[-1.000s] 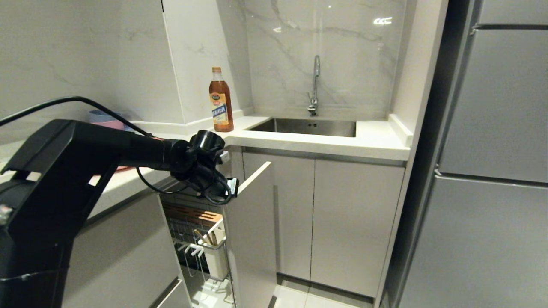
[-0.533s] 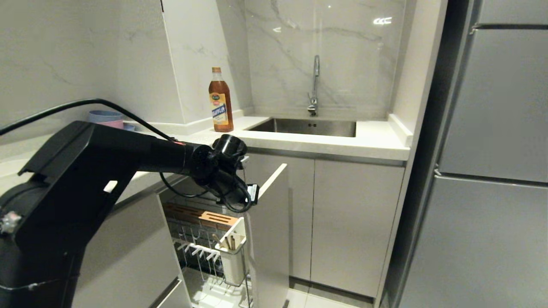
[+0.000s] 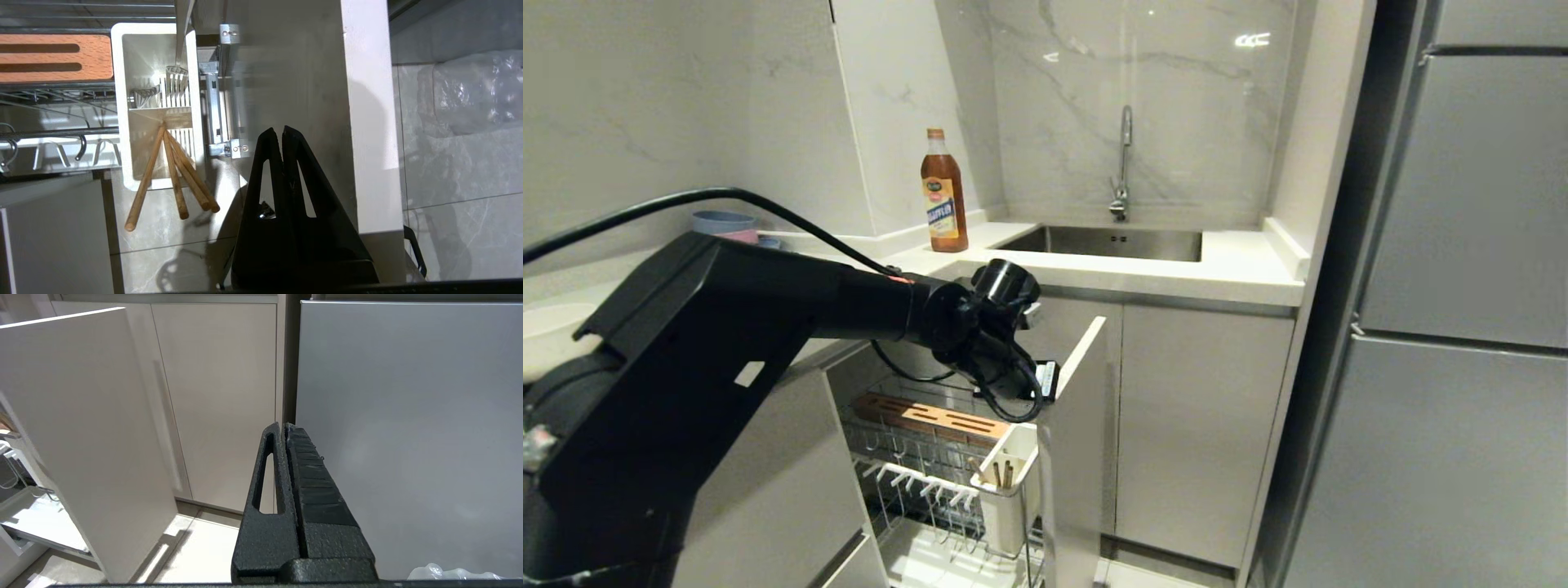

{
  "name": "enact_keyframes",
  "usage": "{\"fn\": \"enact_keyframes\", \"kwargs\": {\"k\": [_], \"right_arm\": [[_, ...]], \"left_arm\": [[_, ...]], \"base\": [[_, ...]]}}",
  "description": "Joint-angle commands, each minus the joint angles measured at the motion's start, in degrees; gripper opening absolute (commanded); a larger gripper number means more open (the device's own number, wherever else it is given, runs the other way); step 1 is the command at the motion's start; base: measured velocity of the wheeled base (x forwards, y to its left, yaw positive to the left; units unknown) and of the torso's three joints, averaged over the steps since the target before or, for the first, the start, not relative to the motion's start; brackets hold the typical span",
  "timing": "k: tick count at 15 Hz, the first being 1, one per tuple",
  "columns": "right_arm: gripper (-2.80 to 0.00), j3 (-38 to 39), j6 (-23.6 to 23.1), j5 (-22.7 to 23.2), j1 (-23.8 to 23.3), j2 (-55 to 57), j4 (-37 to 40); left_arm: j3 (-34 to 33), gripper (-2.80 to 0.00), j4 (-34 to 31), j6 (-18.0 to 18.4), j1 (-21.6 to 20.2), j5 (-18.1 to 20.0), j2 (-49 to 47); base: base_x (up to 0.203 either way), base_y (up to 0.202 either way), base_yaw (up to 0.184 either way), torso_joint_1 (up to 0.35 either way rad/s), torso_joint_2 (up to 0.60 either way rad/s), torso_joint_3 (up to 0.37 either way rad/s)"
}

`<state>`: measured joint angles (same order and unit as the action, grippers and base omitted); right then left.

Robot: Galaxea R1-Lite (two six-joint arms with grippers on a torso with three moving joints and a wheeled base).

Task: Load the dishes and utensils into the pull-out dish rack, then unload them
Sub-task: Open the cupboard

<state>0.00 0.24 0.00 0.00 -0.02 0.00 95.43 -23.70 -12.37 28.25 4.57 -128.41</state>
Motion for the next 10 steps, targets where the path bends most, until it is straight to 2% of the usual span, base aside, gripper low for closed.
{"fn": "enact_keyframes", "kwargs": {"k": [1,10], "right_arm": [[-2.80,0.0,0.0,0.0,0.0,0.0,0.0],[-2.80,0.0,0.0,0.0,0.0,0.0,0.0]], "left_arm": [[0.1,-2.80,-0.1,-0.1,1.1,0.0,0.6],[0.6,-2.80,0.3,-0.1,5.1,0.4,0.1]], "base": [[0.000,0.000,0.000,0.000,0.00,0.000],[0.000,0.000,0.000,0.000,0.00,0.000]]}}
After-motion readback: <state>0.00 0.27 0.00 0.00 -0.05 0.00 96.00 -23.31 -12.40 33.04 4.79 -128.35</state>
